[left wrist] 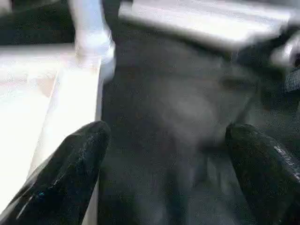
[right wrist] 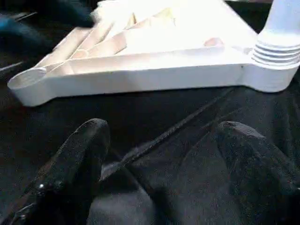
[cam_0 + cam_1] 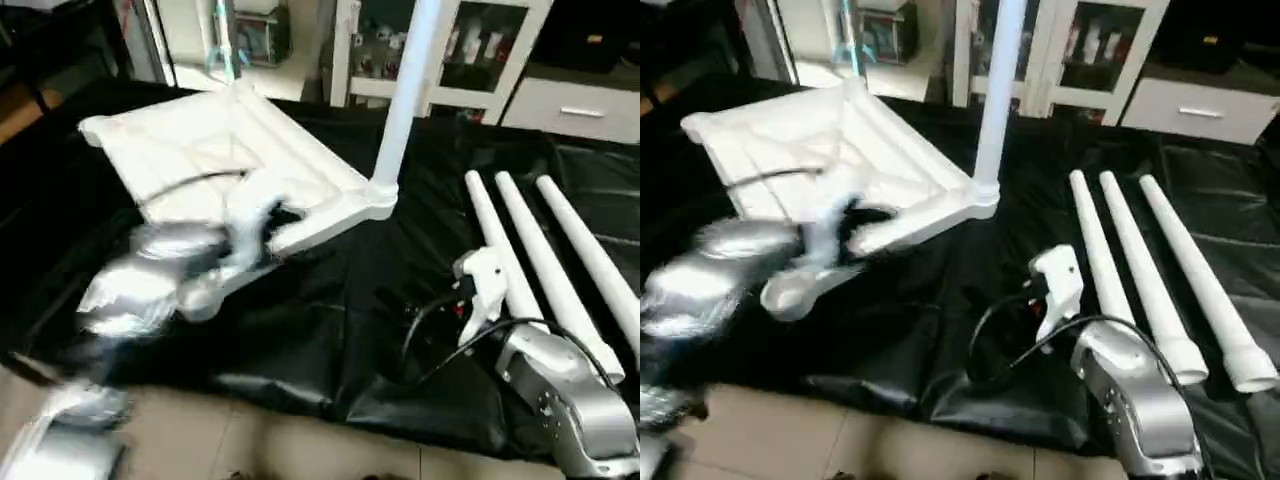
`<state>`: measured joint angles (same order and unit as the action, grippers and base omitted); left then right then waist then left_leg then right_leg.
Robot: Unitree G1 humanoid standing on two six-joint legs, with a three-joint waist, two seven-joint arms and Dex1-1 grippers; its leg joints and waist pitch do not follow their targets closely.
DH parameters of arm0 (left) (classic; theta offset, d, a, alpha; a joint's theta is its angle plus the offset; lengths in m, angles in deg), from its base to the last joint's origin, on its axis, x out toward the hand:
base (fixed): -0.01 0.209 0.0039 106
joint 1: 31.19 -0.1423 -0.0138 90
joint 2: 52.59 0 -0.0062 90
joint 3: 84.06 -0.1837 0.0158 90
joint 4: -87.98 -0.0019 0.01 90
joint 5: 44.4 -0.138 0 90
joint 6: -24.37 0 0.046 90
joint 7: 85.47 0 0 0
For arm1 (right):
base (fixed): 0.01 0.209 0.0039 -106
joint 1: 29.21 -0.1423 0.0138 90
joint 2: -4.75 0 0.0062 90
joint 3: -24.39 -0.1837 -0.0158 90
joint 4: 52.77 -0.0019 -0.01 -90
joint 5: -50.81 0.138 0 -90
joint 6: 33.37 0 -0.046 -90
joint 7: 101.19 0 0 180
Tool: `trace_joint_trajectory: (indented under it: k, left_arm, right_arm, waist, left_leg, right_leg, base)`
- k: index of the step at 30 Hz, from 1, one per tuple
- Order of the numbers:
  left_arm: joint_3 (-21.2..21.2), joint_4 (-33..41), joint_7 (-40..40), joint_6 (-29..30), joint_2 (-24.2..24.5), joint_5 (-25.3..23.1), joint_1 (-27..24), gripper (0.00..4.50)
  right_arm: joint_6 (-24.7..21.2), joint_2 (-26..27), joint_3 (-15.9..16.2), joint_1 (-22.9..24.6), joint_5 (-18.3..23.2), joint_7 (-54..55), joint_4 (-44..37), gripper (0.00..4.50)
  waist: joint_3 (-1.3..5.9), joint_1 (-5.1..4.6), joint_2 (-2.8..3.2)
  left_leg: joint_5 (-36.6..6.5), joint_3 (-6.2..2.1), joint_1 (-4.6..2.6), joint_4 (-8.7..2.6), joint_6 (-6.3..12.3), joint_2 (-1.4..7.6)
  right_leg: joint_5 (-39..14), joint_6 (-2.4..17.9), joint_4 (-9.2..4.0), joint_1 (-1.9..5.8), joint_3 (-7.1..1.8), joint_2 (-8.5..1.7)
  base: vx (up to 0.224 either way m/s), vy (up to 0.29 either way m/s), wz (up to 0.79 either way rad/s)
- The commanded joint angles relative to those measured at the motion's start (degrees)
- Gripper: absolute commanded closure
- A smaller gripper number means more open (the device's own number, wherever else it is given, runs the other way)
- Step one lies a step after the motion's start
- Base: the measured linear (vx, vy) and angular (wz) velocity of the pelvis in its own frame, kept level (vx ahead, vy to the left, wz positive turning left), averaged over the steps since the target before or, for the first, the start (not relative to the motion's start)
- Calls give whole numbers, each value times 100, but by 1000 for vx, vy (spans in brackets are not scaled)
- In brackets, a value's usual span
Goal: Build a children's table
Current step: Rotate table base
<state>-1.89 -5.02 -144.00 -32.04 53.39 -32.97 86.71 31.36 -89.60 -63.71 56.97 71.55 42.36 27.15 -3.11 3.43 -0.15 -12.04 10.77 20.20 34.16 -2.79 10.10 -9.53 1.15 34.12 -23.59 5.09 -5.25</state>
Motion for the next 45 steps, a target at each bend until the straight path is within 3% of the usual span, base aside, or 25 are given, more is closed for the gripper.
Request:
trace_joint_trajectory:
  k: [1,4,5,6,7,9,14,15,25,32,35,39,40,42,43,45]
  left_arm:
    - [-97,192,-195,86,266,-142,-131,10]
    - [-76,169,-113,89,716,-466,-354,10]
    - [35,198,-55,191,945,-534,-489,10]
    - [119,292,-65,328,1051,-444,-568,10]
    - [180,353,-75,430,1105,-370,-619,10]
    - [237,516,-170,595,1308,-253,-785,10]
    - [134,896,-524,827,1652,-82,-1180,10]
    - [123,907,-531,828,1659,-91,-1197,10]
    - [-253,77,278,351,1130,-647,-917,10]
    - [-727,-156,-132,247,904,-680,-686,10]
    - [-842,-272,-193,190,726,-638,-516,10]
    - [-1121,-748,-237,-44,244,-736,-35,10]
    - [-1191,-931,-241,-123,97,-777,109,10]
    - [-1293,-1258,-205,-296,-153,-854,350,10]
    - [-1301,-1320,-188,-327,-205,-862,391,10]
    - [-1334,-1762,-30,-625,-575,-930,676,10]
  right_arm:
    - [-116,-79,56,52,132,-155,-235,61]
    - [-157,-154,108,87,161,-260,-305,61]
    - [-171,-187,131,104,172,-312,-328,61]
    - [-180,-195,138,107,181,-341,-329,61]
    - [-182,-199,147,111,180,-353,-333,61]
    - [-174,-219,167,112,166,-374,-318,61]
    - [-173,-284,147,68,170,-423,-254,61]
    - [-172,-291,144,63,173,-426,-248,61]
    - [-154,-303,199,35,157,-467,-241,61]
    - [-177,-353,183,85,192,-508,-302,61]
    - [-215,-389,181,114,221,-539,-355,61]
    - [-445,-686,316,376,387,-913,-654,61]
    - [-491,-794,378,461,404,-1031,-740,61]
    - [-557,-939,450,576,438,-1193,-857,61]
    - [-561,-956,456,592,441,-1211,-873,61]
    - [-553,-1021,468,664,415,-1243,-924,61]
  waist:
    - [353,26,24]
    - [312,39,45]
    - [308,55,15]
    - [289,54,26]
    - [291,44,-7]
    - [295,40,28]
    - [307,46,2]
    - [307,48,-2]
    - [329,57,-18]
    - [335,64,-2]
    - [351,71,28]
    - [371,179,19]
    - [369,190,66]
    - [371,187,27]
    - [372,204,45]
    - [368,207,22]
  left_leg:
    - [-660,-111,-13,-406,399,290]
    - [-1121,-118,-81,-454,152,311]
    - [-1225,-108,-119,-455,96,318]
    - [-1375,-124,-104,-477,12,317]
    - [-1435,-144,-72,-498,-44,319]
    - [-1464,-157,-87,-507,-107,324]
    - [-1346,-135,-100,-493,-94,308]
    - [-1285,-137,-72,-494,-68,301]
    - [-1150,-150,-47,-468,-2,288]
    - [-1199,-147,-62,-464,-33,288]
    - [-1086,-154,-52,-454,-46,295]
    - [-1034,-119,-100,-419,28,290]
    - [-1005,-127,-81,-417,30,290]
    - [-997,-140,-27,-426,60,287]
    - [-1046,-137,-50,-413,51,284]
    - [-1105,-146,-41,-417,56,286]
  right_leg:
    - [-857,1275,-293,333,-327,-334]
    - [-1577,1053,-383,278,-332,-332]
    - [-1686,1041,-403,249,-334,-333]
    - [-1815,1014,-398,255,-342,-334]
    - [-1911,939,-390,281,-341,-339]
    - [-1853,936,-374,261,-348,-338]
    - [-1541,1012,-347,245,-368,-334]
    - [-1496,1023,-340,270,-370,-336]
    - [-1525,940,-349,300,-364,-339]
    - [-1601,928,-368,291,-367,-347]
    - [-1268,1039,-326,307,-365,-344]
    - [-1060,1098,-332,305,-373,-335]
    - [-1014,1108,-323,313,-377,-343]
    - [-1018,1078,-329,358,-369,-346]
    - [-1110,1041,-355,347,-370,-353]
    - [-1230,1021,-369,357,-372,-366]
  base:
    - [0,0,0]
    - [0,0,0]
    - [0,0,0]
    - [0,0,0]
    - [0,0,0]
    - [0,0,0]
    - [0,0,0]
    - [0,0,0]
    - [0,0,0]
    - [0,0,0]
    - [0,0,0]
    - [0,0,0]
    - [0,0,0]
    - [0,0,0]
    - [0,0,0]
    - [0,0,0]
